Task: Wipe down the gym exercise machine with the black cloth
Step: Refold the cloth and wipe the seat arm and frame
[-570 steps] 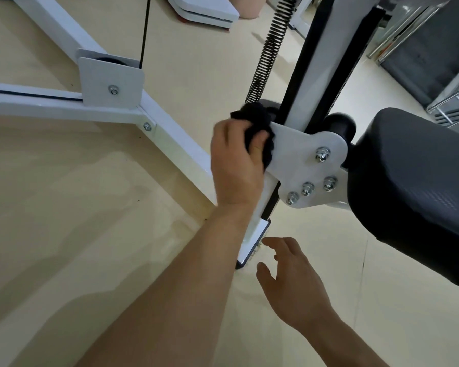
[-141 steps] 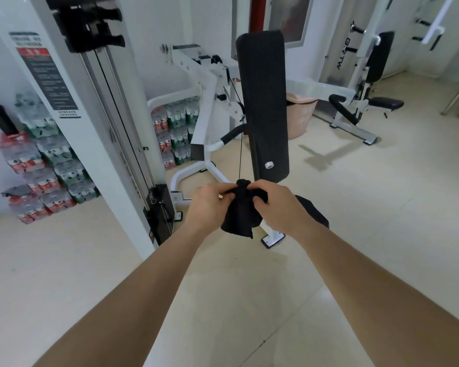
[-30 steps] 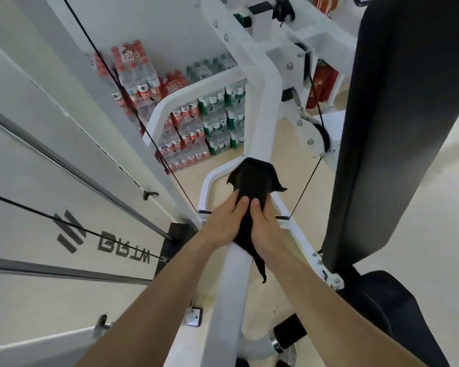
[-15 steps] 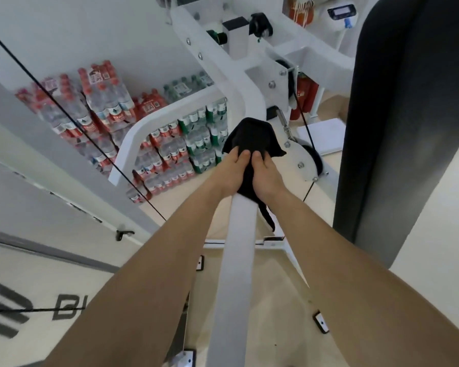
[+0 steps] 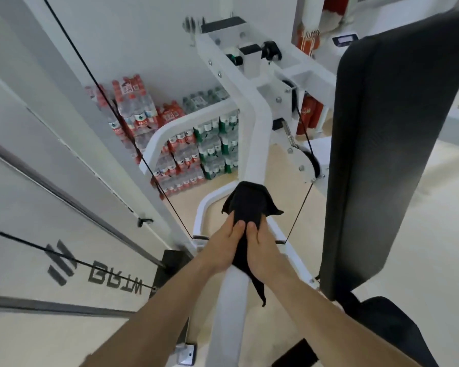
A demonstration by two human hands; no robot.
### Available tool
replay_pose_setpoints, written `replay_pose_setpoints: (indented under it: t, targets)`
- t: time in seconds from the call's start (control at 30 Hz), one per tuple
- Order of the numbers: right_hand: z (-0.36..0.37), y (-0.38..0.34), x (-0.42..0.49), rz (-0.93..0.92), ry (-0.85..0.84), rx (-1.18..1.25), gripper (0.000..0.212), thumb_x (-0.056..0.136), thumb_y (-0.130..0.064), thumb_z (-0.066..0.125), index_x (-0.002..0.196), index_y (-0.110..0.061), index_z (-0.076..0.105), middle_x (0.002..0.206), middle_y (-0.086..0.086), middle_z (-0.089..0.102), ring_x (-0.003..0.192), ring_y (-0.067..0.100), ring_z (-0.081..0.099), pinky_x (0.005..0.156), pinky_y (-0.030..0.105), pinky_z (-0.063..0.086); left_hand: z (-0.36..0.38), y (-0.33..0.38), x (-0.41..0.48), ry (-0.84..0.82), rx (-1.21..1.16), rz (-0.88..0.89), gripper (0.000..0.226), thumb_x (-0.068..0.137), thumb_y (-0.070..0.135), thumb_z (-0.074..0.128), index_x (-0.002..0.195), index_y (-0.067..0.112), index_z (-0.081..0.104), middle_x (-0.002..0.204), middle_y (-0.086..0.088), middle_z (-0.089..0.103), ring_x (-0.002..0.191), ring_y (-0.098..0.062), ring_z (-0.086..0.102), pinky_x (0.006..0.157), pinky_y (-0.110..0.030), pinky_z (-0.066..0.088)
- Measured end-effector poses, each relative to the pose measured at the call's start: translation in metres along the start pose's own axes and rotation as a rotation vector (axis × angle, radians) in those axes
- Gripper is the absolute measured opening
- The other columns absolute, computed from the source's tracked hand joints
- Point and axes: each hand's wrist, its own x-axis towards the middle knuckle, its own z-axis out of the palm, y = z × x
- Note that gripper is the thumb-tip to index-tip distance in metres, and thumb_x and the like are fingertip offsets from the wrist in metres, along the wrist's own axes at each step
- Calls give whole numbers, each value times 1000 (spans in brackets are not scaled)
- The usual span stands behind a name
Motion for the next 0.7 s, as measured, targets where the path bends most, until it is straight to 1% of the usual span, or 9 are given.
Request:
replay_pose_setpoints:
  t: [0.07,0.1,0.13,0.2,0.3,0.4,0.5,0.57,0.7]
  targets:
    - [0,-4,4,41,23,32,38,108,-24,34,146,-23,38,126,-2,61,102,0,59,83,16,47,-2,-6,4,-1,26,-24,49,107,46,33,153,29,32,144,3,51,129,-16,50,112,-34,37]
    - [0,-8,10,64,39,48,39,107,-22,35,145,-24,40,123,-1,62,102,4,59,82,18,47,-4,-7,9,-8,34,-24,50,107,46,33,154,29,31,145,2,51,130,-17,50,112,-34,37]
    - [0,-11,18,89,63,60,42,106,-23,35,147,-23,39,124,1,62,106,9,60,86,24,48,-5,-6,16,-17,35,-26,50,106,47,33,154,30,31,145,3,51,129,-16,50,111,-33,37]
    - [1,-17,37,124,106,48,49,107,-35,32,154,-22,31,138,5,57,122,22,56,104,40,46,-7,-3,33,-34,30,-19,57,102,56,34,154,32,31,148,4,48,132,-15,48,114,-34,36]
    - [-6,-27,73,148,142,14,58,107,-47,24,158,-19,23,153,7,44,138,27,45,115,43,36,-10,8,69,-6,-12,2,82,83,73,38,154,32,32,151,4,47,136,-15,46,116,-41,35]
    - [-18,-37,118,134,153,-46,58,108,-45,24,158,-16,23,155,10,42,140,29,43,115,42,35,-14,25,109,8,-55,10,77,85,66,42,154,30,34,149,3,49,135,-16,47,116,-42,36]
    - [-31,-46,171,112,176,-85,58,108,-43,26,157,-13,26,156,12,41,141,31,41,117,44,33,-19,45,155,21,-61,15,66,99,52,42,157,24,29,156,-1,41,141,-18,39,120,-40,29]
    - [-40,-55,206,93,191,-106,58,108,-43,26,157,-13,27,156,13,41,141,31,41,117,45,32,-23,57,188,44,-45,16,67,100,52,42,157,21,28,157,0,38,144,-19,36,121,-40,26]
    - [-56,-74,270,81,216,-114,56,108,-40,27,155,-11,30,154,13,42,139,31,42,115,41,33,-30,79,250,69,-4,58,57,105,43,39,154,16,34,153,-3,43,141,-21,39,119,-39,27]
